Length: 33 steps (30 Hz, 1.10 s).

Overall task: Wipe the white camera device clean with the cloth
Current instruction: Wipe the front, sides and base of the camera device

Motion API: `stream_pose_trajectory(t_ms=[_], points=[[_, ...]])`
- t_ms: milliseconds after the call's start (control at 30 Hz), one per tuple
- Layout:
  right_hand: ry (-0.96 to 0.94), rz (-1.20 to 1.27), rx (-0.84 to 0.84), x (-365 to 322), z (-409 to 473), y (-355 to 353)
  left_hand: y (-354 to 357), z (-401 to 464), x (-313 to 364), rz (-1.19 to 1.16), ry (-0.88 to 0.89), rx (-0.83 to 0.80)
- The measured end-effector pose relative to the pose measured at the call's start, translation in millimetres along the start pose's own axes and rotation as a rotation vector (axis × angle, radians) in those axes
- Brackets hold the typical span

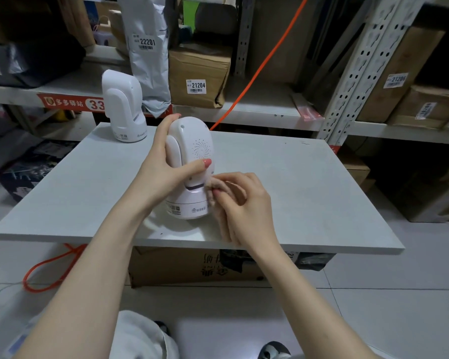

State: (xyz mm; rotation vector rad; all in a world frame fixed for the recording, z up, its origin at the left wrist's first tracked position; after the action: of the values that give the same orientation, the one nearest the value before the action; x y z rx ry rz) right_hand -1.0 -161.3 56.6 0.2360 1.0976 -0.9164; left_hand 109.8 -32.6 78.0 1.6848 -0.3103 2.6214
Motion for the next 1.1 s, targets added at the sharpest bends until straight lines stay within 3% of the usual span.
stream_pose_trajectory(t_ms=[133, 367, 467, 667, 900, 967, 1100], points=[[0.148, -0.005, 0.038, 14, 2, -1, 2, -2, 1, 0.027, 0.017, 0.020], [-0.313, -0.054, 0.020, -34, -15, 0, 1, -3, -6, -0.082, -0.045, 0.161], [-0.217, -0.062, 0.083, -25, -1, -15, 8, -7, -10, -0.172, -0.128, 0.162], [0.185, 0.026, 0.102, 14, 10, -27, 23, -13, -7, -0.203, -0.157, 0.122], [-0.459, -0.167, 0.076, -32, -12, -8, 17, -8, -15, -0.197, -0.177, 0.142], [-0.364, -0.085, 0.065, -26, -7, -11, 18, -7, -17, -0.202, -0.191, 0.101], [0.148, 0.130, 0.082, 9, 9, -21, 21, -7, -14, -0.216, -0.191, 0.023]])
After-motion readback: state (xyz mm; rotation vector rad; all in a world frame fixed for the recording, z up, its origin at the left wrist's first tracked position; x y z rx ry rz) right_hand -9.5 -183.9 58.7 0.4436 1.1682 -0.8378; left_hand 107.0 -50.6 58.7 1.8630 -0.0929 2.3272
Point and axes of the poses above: each hand's wrist, its own z-axis towards the middle knuckle, its own y-axis out of the palm, x = y × z, the point moved 8 cm from there along z, towards the middle knuckle, and after that the axes turned 14 degrees about x, right-handed, at the moved point
